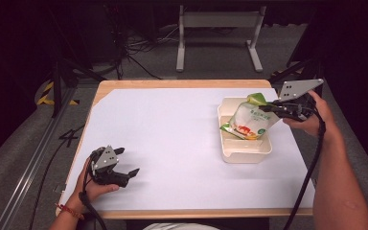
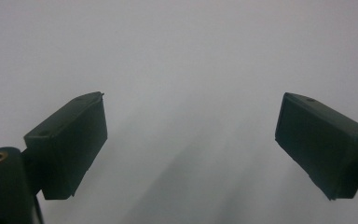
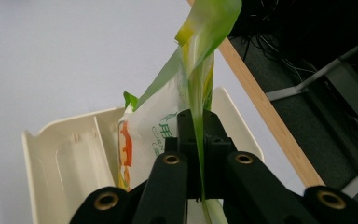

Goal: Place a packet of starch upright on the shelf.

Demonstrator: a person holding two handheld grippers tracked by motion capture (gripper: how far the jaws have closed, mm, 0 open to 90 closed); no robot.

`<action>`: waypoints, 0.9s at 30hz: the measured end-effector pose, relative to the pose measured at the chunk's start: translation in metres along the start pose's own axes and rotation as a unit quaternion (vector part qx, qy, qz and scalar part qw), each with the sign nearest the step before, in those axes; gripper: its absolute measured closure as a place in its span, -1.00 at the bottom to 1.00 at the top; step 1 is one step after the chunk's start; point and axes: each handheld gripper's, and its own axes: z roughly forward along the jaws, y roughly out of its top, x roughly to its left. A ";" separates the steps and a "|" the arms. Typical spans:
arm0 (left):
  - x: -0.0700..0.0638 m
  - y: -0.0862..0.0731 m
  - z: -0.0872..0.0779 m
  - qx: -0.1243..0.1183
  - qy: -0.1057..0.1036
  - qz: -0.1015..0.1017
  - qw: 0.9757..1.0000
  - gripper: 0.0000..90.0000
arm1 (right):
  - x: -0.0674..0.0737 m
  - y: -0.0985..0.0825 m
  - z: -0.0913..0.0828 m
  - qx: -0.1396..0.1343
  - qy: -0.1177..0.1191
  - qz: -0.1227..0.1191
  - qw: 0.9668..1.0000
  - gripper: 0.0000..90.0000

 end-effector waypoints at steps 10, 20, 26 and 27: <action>-0.001 -0.001 0.000 0.003 -0.005 0.001 1.000 -0.78 | 0.012 0.010 0.030 0.075 0.024 -0.029 0.996 0.94; 0.000 -0.001 0.000 0.001 -0.005 0.002 1.000 -0.78 | 0.020 0.016 0.052 0.071 0.024 -0.027 0.997 0.93; -0.001 -0.001 0.000 0.003 -0.007 0.004 1.000 -0.78 | 0.020 0.011 0.056 0.049 0.021 -0.010 0.999 0.93; -0.001 -0.001 0.000 0.003 -0.007 0.004 1.000 -0.78 | 0.020 0.010 0.056 0.047 0.020 -0.010 0.999 0.93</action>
